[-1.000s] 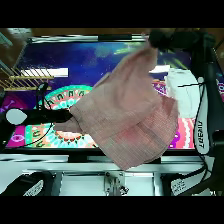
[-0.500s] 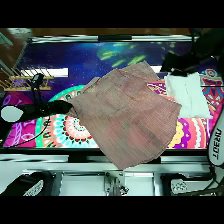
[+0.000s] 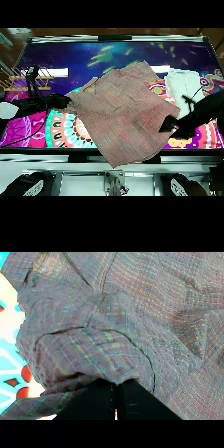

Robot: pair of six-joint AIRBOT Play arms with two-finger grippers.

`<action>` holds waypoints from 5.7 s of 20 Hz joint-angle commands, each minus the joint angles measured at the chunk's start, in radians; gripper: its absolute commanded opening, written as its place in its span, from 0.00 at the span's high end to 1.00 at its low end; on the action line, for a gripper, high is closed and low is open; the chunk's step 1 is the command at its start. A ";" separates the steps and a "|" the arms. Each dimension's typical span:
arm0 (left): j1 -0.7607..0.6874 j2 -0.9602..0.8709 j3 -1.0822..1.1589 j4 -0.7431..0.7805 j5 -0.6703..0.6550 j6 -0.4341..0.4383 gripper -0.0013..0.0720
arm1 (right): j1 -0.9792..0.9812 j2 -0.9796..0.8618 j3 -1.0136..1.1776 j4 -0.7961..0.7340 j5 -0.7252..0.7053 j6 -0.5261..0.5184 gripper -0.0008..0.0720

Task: Fold the shirts.

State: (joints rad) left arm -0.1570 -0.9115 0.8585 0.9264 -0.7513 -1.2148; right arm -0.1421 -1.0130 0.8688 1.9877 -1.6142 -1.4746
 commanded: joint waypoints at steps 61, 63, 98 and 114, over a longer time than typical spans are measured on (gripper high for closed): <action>0.015 -0.011 0.876 0.538 -0.264 0.039 0.95 | 0.297 -0.058 0.834 -0.218 0.102 0.164 0.92; 0.015 -0.082 0.769 0.571 -0.262 0.020 0.95 | 0.297 -0.172 0.746 -0.219 0.198 0.140 0.92; 0.367 -0.164 -0.254 -0.035 -0.391 -0.236 0.06 | -0.116 -0.486 0.573 -0.013 0.289 -0.119 0.18; 0.319 -0.219 -0.360 -0.097 -0.243 -0.246 0.40 | -0.116 -0.595 0.563 0.000 0.201 -0.126 0.18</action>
State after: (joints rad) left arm 0.1623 -1.1217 0.5056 0.8459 -0.9958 -1.4590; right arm -0.2581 -1.5929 1.4315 1.9850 -1.4055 -1.5982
